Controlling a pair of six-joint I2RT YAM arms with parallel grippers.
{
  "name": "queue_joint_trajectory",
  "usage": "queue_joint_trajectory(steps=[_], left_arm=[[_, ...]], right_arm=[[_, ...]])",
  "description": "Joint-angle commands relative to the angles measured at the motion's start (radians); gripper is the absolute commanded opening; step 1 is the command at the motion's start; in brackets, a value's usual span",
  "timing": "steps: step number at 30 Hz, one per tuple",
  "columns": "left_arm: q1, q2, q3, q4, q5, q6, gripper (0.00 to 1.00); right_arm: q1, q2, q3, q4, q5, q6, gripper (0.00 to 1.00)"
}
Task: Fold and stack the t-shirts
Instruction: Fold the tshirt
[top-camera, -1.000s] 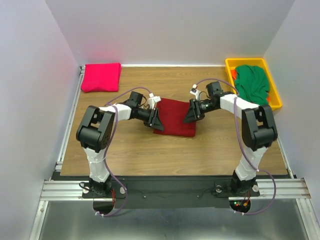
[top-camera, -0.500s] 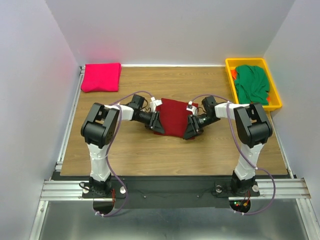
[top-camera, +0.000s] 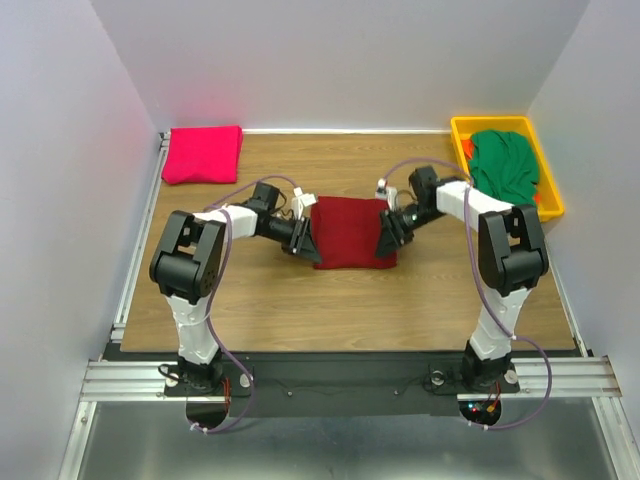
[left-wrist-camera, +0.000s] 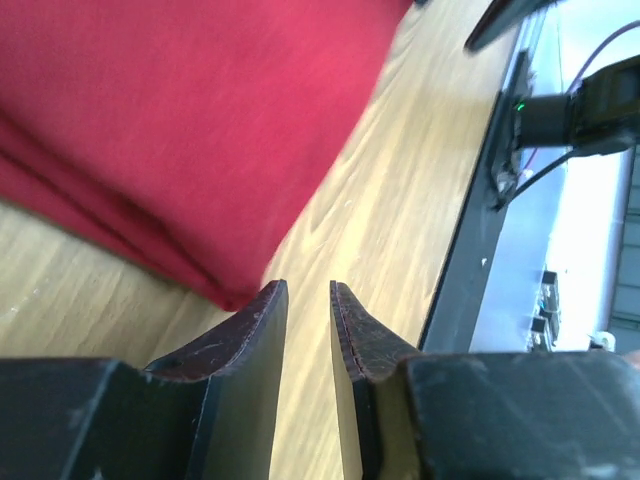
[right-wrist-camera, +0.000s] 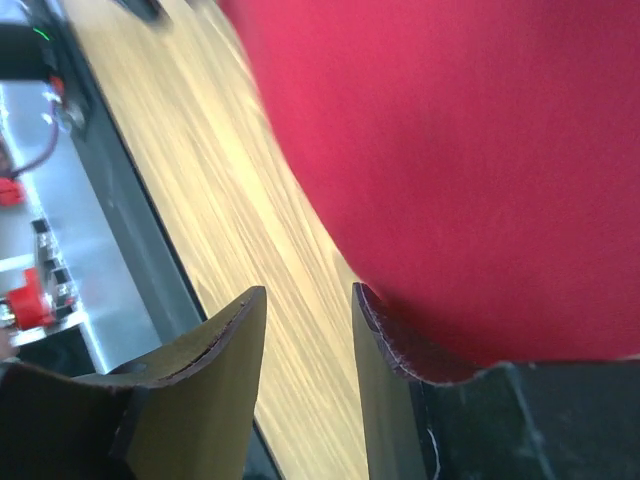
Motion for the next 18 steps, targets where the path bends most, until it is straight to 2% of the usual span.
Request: queue_joint_trajectory(steps=[1, 3, 4, 6, 10, 14, 18], left_arm=[[0.01, -0.096, 0.162, -0.001, 0.051, -0.017, 0.35], [0.007, -0.076, 0.228, 0.054, 0.042, -0.109, 0.36], [0.006, -0.044, 0.294, 0.107, 0.029, -0.139, 0.37], [0.006, 0.021, 0.375, 0.186, 0.009, -0.213, 0.38], [0.006, 0.152, 0.494, 0.25, -0.046, -0.272, 0.39], [0.013, 0.267, 0.566, 0.261, -0.089, -0.294, 0.39], [0.036, 0.342, 0.56, 0.261, -0.122, -0.32, 0.38]], right_arm=[[-0.015, -0.058, 0.222, -0.159, -0.124, -0.102, 0.45], [-0.015, -0.041, 0.275, -0.061, -0.146, -0.031, 0.45], [-0.015, -0.023, 0.284, -0.021, -0.122, 0.06, 0.46], [-0.015, 0.011, 0.327, 0.045, -0.087, 0.092, 0.46], [-0.032, 0.136, 0.408, 0.137, -0.013, 0.139, 0.46], [-0.061, 0.281, 0.524, 0.186, 0.016, 0.185, 0.45], [-0.083, 0.385, 0.605, 0.202, 0.049, 0.185, 0.45]])
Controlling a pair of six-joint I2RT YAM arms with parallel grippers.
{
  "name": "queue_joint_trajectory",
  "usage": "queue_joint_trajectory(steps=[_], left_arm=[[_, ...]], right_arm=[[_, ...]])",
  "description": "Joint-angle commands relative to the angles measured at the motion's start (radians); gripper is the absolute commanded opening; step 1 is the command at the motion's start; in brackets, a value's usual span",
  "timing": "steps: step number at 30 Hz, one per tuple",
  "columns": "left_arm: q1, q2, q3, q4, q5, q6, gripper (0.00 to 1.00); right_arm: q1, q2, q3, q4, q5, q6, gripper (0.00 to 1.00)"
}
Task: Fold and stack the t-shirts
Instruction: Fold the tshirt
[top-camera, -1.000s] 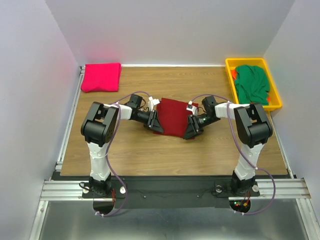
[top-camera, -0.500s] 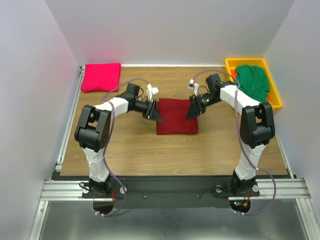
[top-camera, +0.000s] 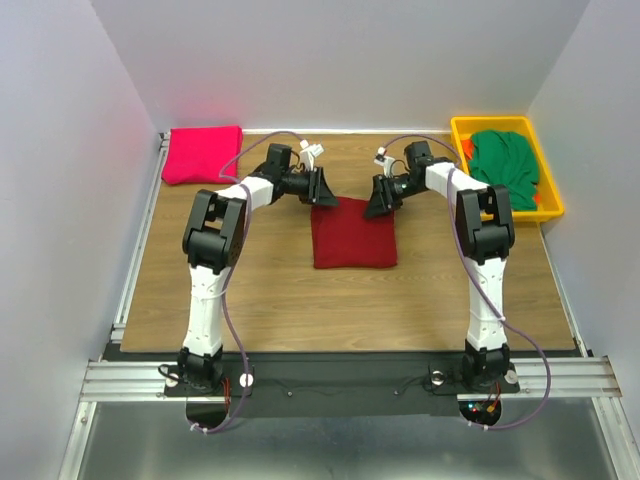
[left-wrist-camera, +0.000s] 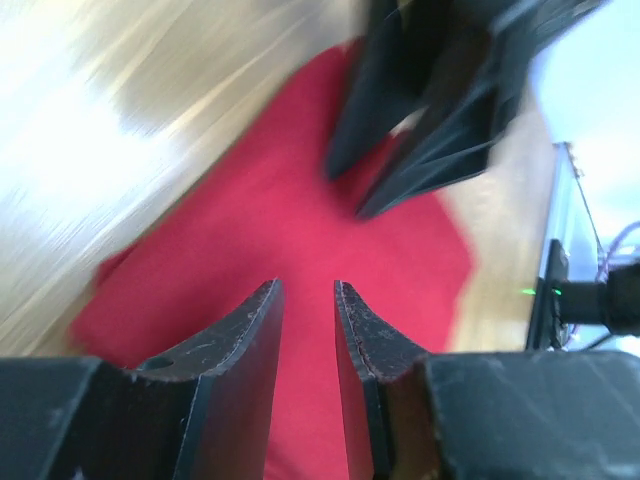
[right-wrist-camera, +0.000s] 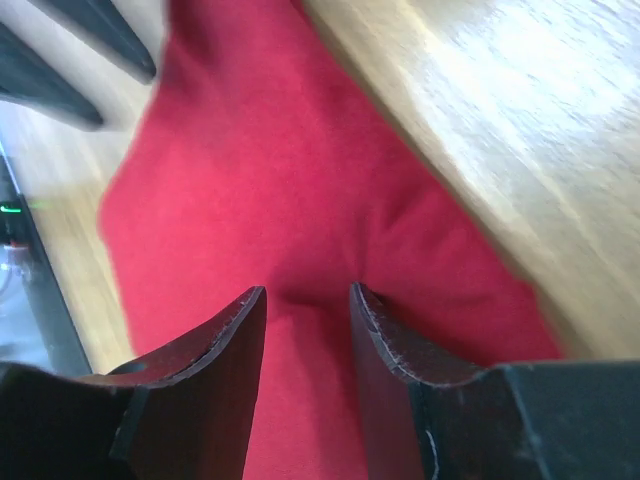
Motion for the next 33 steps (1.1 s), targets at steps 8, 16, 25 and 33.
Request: queue_joint_trajectory(steps=[8, 16, 25, 33], left_arm=[[0.108, -0.027, -0.064, -0.03, -0.076, 0.019, 0.36], [0.186, -0.414, -0.224, -0.03, -0.116, 0.119, 0.58], [0.316, -0.744, -0.426, -0.083, -0.269, 0.082, 0.77], [0.375, -0.924, -0.57, -0.106, -0.364, 0.073, 0.81]], right_arm=[[-0.03, 0.015, 0.065, 0.06, 0.114, -0.044, 0.44], [0.039, -0.197, 0.097, 0.06, 0.286, 0.026, 0.54], [0.363, -0.332, -0.055, 0.065, 0.638, 0.011, 0.57], [0.55, -0.29, -0.067, 0.079, 0.795, 0.037, 0.74]])
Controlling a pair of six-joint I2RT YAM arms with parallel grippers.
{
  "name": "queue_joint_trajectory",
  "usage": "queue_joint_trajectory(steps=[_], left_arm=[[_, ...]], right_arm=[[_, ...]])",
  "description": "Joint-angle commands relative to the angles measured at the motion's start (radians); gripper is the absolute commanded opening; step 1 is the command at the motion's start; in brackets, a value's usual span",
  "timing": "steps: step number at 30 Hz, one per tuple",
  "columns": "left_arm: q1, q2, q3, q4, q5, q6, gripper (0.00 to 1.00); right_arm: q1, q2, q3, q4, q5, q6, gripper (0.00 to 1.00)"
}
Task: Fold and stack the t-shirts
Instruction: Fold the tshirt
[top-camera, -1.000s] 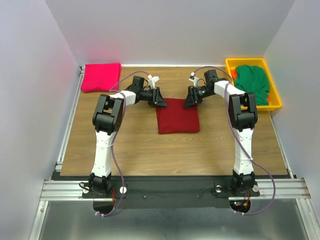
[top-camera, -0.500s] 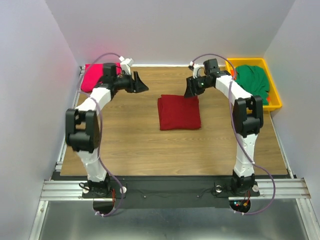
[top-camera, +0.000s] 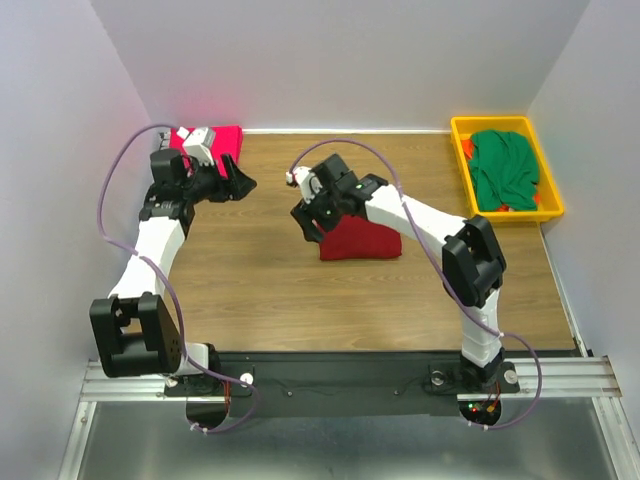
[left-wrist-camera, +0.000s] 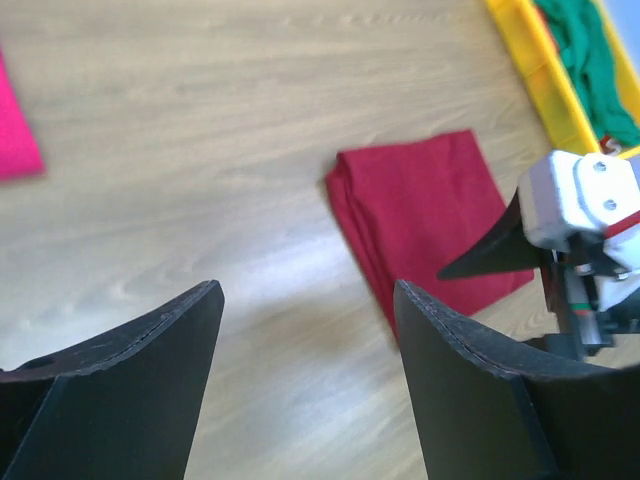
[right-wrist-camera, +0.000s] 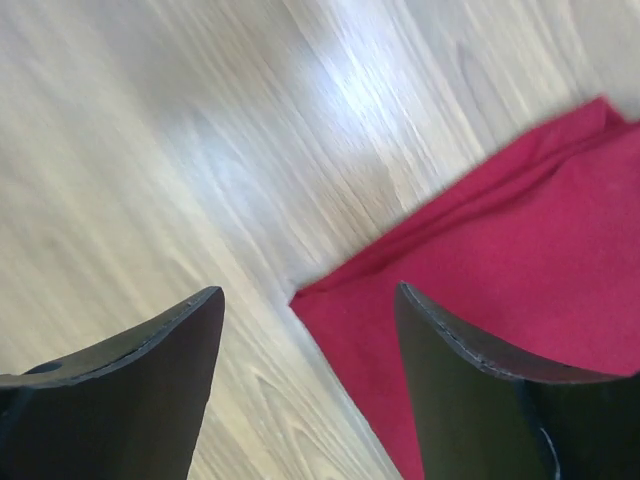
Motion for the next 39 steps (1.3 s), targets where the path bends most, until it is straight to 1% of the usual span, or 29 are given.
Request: queue_joint_trajectory(steps=[1, 2, 8, 14, 18, 22, 24, 25, 27, 28, 30, 31, 32, 33, 34, 35, 36, 37, 39], left_arm=[[-0.001, -0.085, -0.058, -0.009, -0.048, 0.0, 0.8], [-0.002, -0.105, -0.064, -0.009, -0.053, 0.002, 0.8], [-0.002, -0.18, -0.124, -0.002, -0.078, -0.014, 0.8], [-0.001, -0.2, -0.153, 0.016, -0.084, -0.027, 0.8], [-0.001, -0.189, -0.143, 0.01, -0.088, -0.032, 0.8], [0.001, -0.176, -0.146, 0.01, -0.101, -0.037, 0.8], [-0.001, -0.162, -0.149, 0.014, -0.102, -0.053, 0.8], [-0.001, -0.157, -0.15, 0.017, -0.104, -0.061, 0.8], [-0.001, -0.136, -0.155, 0.028, -0.104, -0.084, 0.8], [0.001, -0.116, -0.159, 0.037, -0.104, -0.098, 0.8], [-0.001, -0.093, -0.165, 0.048, -0.099, -0.127, 0.8], [-0.001, -0.07, -0.184, 0.069, -0.091, -0.173, 0.8], [-0.002, -0.057, -0.205, 0.091, -0.082, -0.202, 0.8], [-0.001, -0.047, -0.23, 0.12, -0.044, -0.245, 0.8], [0.001, -0.039, -0.26, 0.152, -0.024, -0.326, 0.8], [-0.005, -0.022, -0.326, 0.239, 0.014, -0.38, 0.8], [-0.01, -0.014, -0.36, 0.292, 0.027, -0.426, 0.8], [-0.021, 0.002, -0.407, 0.371, 0.027, -0.496, 0.81], [-0.039, 0.022, -0.435, 0.427, 0.002, -0.534, 0.84]], right_arm=[[0.041, 0.028, -0.004, 0.025, 0.151, 0.018, 0.72], [0.06, 0.033, -0.01, 0.031, 0.19, 0.027, 0.68], [0.12, 0.057, -0.044, 0.081, 0.379, 0.049, 0.56], [0.127, 0.082, -0.093, 0.097, 0.422, 0.147, 0.56], [0.128, 0.117, -0.094, 0.096, 0.441, 0.173, 0.58], [0.127, 0.155, -0.094, 0.096, 0.445, 0.183, 0.58], [0.127, 0.168, -0.105, 0.096, 0.433, 0.183, 0.55], [0.127, 0.169, -0.113, 0.096, 0.433, 0.211, 0.54], [0.128, 0.174, -0.142, 0.094, 0.422, 0.219, 0.45], [0.127, 0.172, -0.155, 0.093, 0.422, 0.221, 0.34], [0.128, 0.168, -0.177, 0.09, 0.418, 0.224, 0.19], [0.127, 0.154, -0.189, 0.088, 0.409, 0.218, 0.05], [0.124, 0.145, -0.194, 0.088, 0.396, 0.21, 0.02], [0.119, 0.135, -0.194, 0.088, 0.375, 0.204, 0.01], [0.113, 0.123, -0.185, 0.09, 0.358, 0.196, 0.01], [0.101, 0.106, -0.177, 0.09, 0.311, 0.195, 0.0], [0.091, 0.097, -0.166, 0.09, 0.28, 0.196, 0.01], [0.073, 0.088, -0.145, 0.093, 0.245, 0.196, 0.01], [0.059, 0.068, -0.127, 0.093, 0.186, 0.198, 0.01]])
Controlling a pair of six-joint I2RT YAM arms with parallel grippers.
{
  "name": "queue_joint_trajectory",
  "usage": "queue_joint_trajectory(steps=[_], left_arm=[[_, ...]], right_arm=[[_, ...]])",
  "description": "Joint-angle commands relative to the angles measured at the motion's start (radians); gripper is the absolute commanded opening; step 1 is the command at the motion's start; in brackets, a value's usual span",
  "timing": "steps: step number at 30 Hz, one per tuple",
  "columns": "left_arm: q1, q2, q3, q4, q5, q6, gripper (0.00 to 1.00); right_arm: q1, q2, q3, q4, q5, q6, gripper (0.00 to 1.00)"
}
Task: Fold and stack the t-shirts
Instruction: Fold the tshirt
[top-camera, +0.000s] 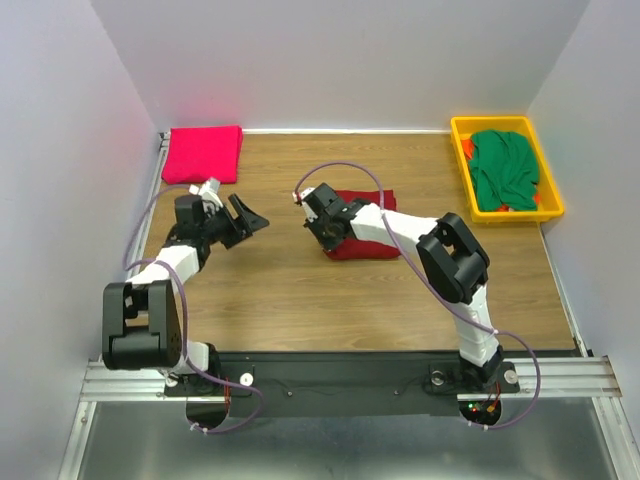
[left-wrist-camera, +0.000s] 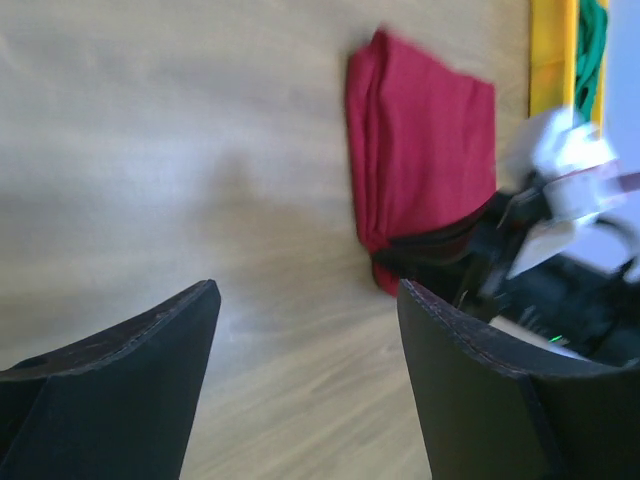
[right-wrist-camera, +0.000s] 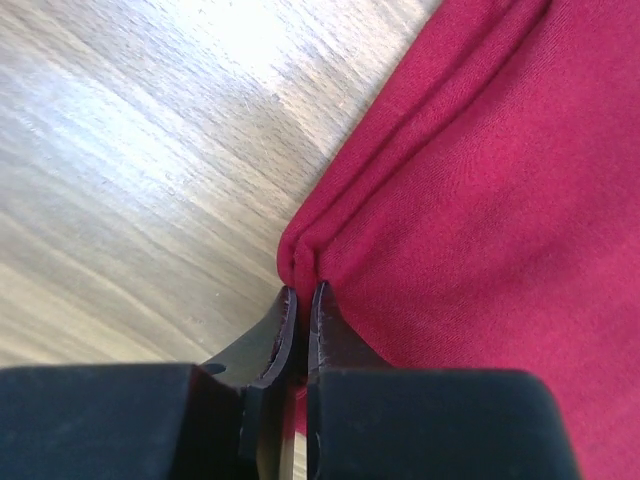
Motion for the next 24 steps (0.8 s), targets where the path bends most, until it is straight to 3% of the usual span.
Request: queue_joint_trajectory(steps=[1, 6, 24], left_arm=[[-0.04, 0.036, -0.079, 0.267, 0.033, -0.225, 0.84], [-0.114, 0.119, -0.086, 0.364, -0.032, -0.32, 0.96], [-0.358, 0.477, 0.17, 0.487, -0.174, -0.589, 0.96]], right_arm=[[-0.046, -0.055, 0.031, -0.017, -0.197, 0.025, 0.01], [-0.072, -0.087, 0.018, 0.015, -0.263, 0.05, 0.01], [-0.114, -0.155, -0.011, 0.093, -0.343, 0.142, 0.01]])
